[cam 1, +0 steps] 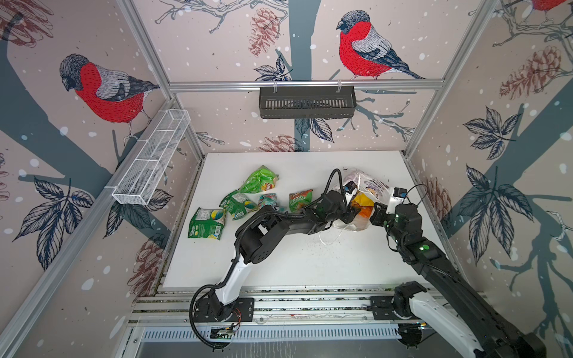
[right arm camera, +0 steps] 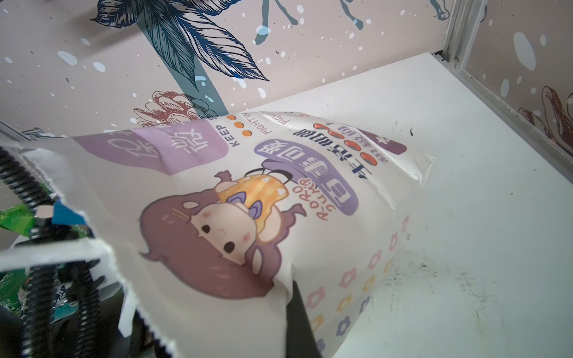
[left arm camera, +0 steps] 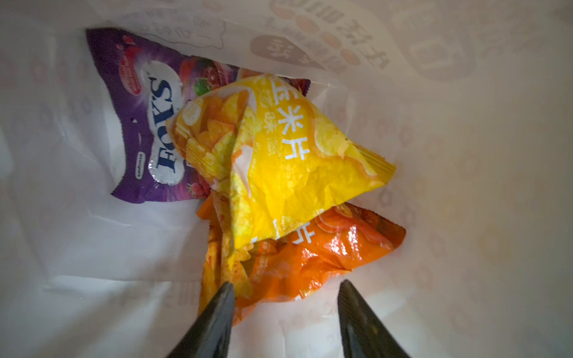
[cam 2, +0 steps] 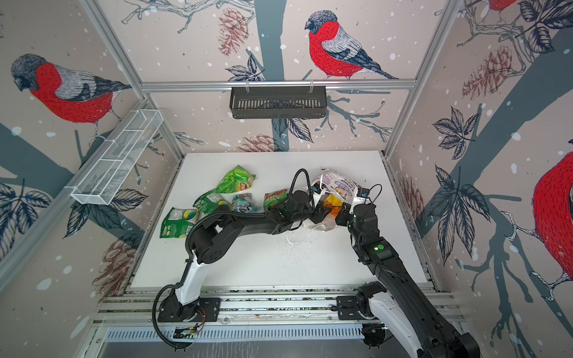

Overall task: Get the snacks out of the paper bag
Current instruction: 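Lower the left gripper into the bag toward the yellow chip packet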

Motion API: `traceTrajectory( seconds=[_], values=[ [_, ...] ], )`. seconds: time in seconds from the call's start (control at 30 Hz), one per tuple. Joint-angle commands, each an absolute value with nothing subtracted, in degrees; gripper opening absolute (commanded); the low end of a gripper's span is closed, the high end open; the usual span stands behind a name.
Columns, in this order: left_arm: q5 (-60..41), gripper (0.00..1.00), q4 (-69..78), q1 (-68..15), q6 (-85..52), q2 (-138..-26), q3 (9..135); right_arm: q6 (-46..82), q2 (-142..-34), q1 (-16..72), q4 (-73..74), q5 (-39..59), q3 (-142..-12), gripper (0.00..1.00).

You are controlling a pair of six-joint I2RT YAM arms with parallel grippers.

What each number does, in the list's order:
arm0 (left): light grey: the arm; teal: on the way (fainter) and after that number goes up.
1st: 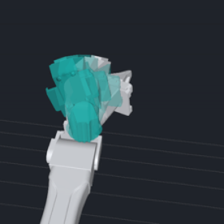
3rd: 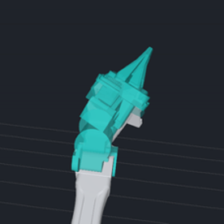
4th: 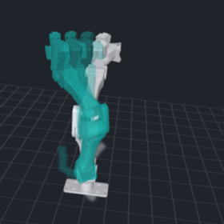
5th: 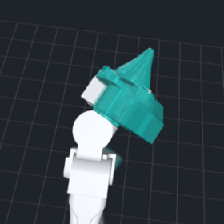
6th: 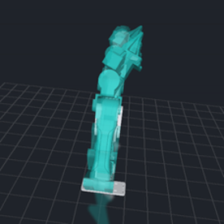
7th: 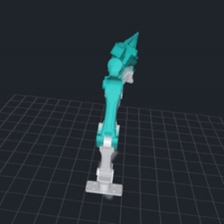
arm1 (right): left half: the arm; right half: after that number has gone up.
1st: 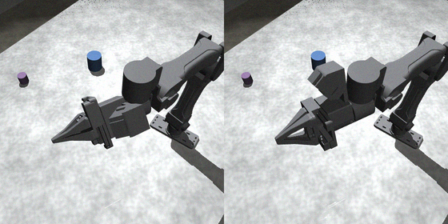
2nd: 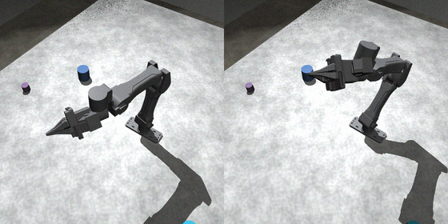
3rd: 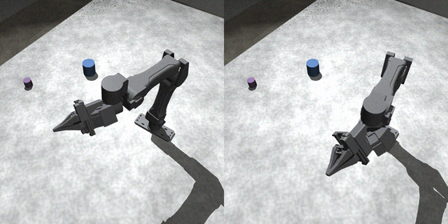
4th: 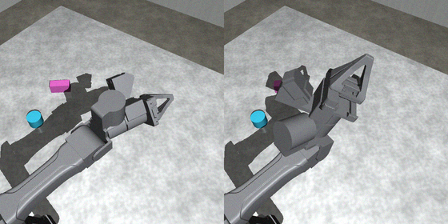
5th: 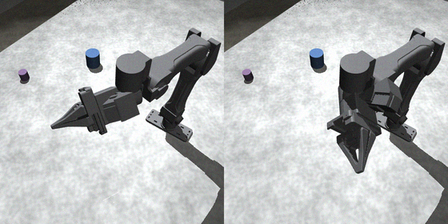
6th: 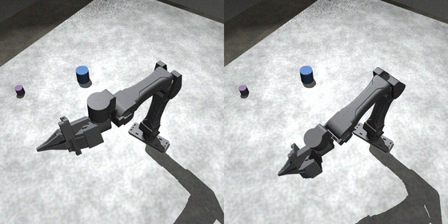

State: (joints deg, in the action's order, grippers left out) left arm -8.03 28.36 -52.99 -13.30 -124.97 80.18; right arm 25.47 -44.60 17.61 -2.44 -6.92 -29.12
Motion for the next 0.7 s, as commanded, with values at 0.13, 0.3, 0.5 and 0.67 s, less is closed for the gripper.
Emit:
traceTrajectory(
  seconds=[0.13, 0.3, 0.5, 0.67],
  values=[
    [-6.02, 0.55, 27.58, -52.71, -13.14, -126.99, 83.88, 24.80, -44.30, 17.58, 0.20, -5.94, -28.85, 0.00],
    [-5.62, 0.64, 27.52, -52.65, -13.48, -127.57, 85.51, 24.36, -44.30, 17.58, 0.40, -5.56, -28.40, 0.00],
    [-4.09, 0.70, 29.53, -52.25, -15.01, -128.39, 86.17, 24.00, -44.10, 17.58, 0.56, -5.00, -28.39, 0.00],
    [-6.55, 0.65, 29.74, -51.36, -16.94, -130.49, 88.58, 23.56, -43.59, 17.63, 1.72, -3.64, -27.95, 0.00]
  ],
)
